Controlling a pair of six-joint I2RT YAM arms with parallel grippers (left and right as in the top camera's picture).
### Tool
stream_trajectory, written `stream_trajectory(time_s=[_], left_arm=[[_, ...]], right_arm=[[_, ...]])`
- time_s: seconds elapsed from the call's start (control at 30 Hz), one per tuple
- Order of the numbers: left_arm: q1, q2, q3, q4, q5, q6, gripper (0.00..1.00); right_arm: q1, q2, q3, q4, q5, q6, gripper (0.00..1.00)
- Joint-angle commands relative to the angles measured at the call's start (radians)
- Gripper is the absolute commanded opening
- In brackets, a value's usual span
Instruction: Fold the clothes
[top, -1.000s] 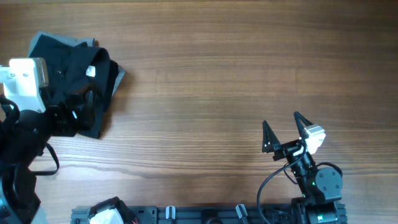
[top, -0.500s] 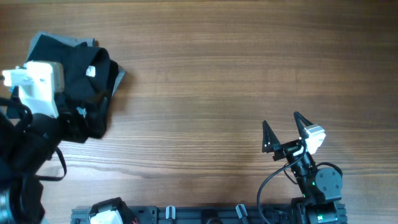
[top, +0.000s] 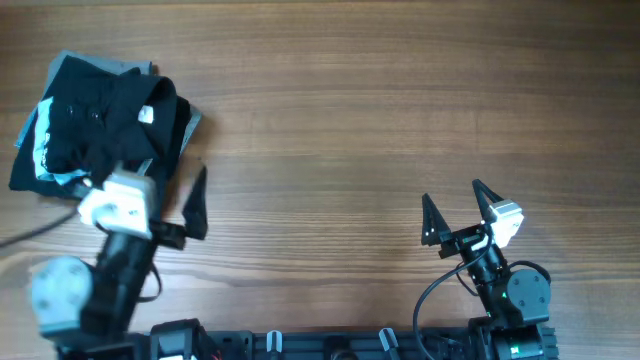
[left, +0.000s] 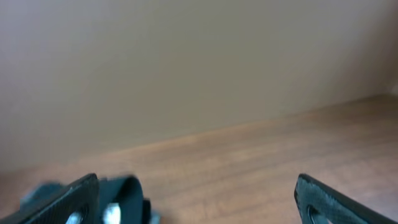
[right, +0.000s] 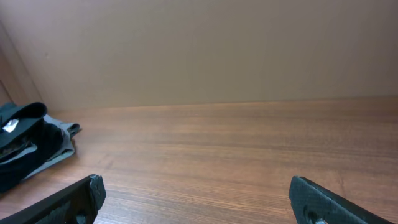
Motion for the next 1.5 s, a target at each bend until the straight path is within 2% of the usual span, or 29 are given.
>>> stream_trajectory(time_s=[0.0,0.23,0.47,0.6,1.47], left_arm=[[-0.006,-0.16,-0.194,0.058,-0.005,-0.049,1.0],[-0.005,-0.433,-0.432,0.121,-0.005,-0.07,1.0],[-0.003,-0.43,-0.643,0.377,0.01,-0.074,1.0],[-0.005,-0.43,-0.77,0.398,0.011,-0.074,1.0],[-0.008,-0.427,-0.779,0.39,0.01,-0.073,1.0]], right_arm=[[0.001,-0.007,-0.001,0.002,-0.01,-0.018,1.0],[0.001,-0.007,-0.001,0.002,-0.009,-0.018,1.0],[0.001,-0.007,-0.001,0.002,-0.009,-0.018,1.0],[0.001,-0.007,-0.001,0.002,-0.01,-0.018,1.0],[0.001,-0.007,-0.001,0.002,-0.01,-0.018,1.0]])
